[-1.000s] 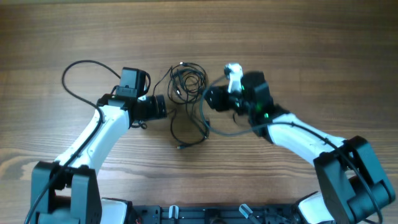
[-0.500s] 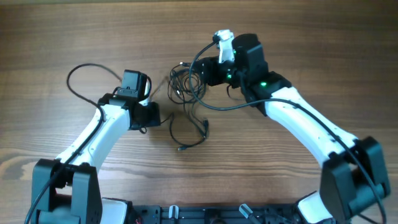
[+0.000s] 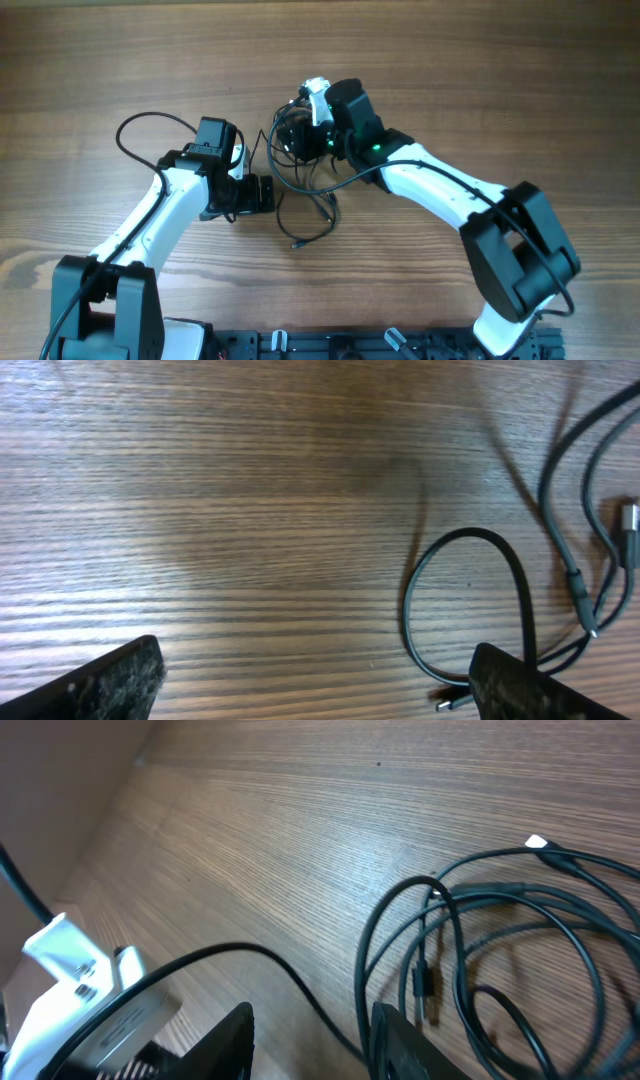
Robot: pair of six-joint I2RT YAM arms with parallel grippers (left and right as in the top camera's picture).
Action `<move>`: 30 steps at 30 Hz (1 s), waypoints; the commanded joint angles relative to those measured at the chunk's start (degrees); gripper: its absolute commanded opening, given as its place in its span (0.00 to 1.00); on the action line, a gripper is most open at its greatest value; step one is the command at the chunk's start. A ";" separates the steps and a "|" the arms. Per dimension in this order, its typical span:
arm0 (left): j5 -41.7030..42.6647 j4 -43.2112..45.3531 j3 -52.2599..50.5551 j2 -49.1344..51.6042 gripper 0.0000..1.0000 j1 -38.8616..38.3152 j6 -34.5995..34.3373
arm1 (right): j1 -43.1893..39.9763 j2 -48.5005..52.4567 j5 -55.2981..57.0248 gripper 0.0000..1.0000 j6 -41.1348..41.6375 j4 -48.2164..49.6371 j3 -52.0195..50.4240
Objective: Untangle cables
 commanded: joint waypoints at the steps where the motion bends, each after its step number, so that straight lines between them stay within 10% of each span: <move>1: 2.32 0.15 0.15 0.24 1.00 0.07 2.21 | 0.79 3.89 4.37 0.36 -0.87 1.51 0.57; 6: 2.29 0.17 0.15 0.24 1.00 0.07 2.21 | 0.94 7.54 5.25 0.31 0.57 3.06 0.57; 10: 2.36 1.27 0.20 0.20 1.00 0.07 0.85 | 0.94 8.28 2.58 0.05 0.28 4.63 0.57; 20: 21.86 10.51 2.38 -8.68 1.00 0.04 1.16 | -7.56 -3.87 -4.66 0.04 6.01 0.57 0.57; 30: 14.29 16.61 2.38 -23.98 1.00 0.07 -9.79 | -10.75 -19.58 -4.98 0.05 -0.33 -17.94 0.57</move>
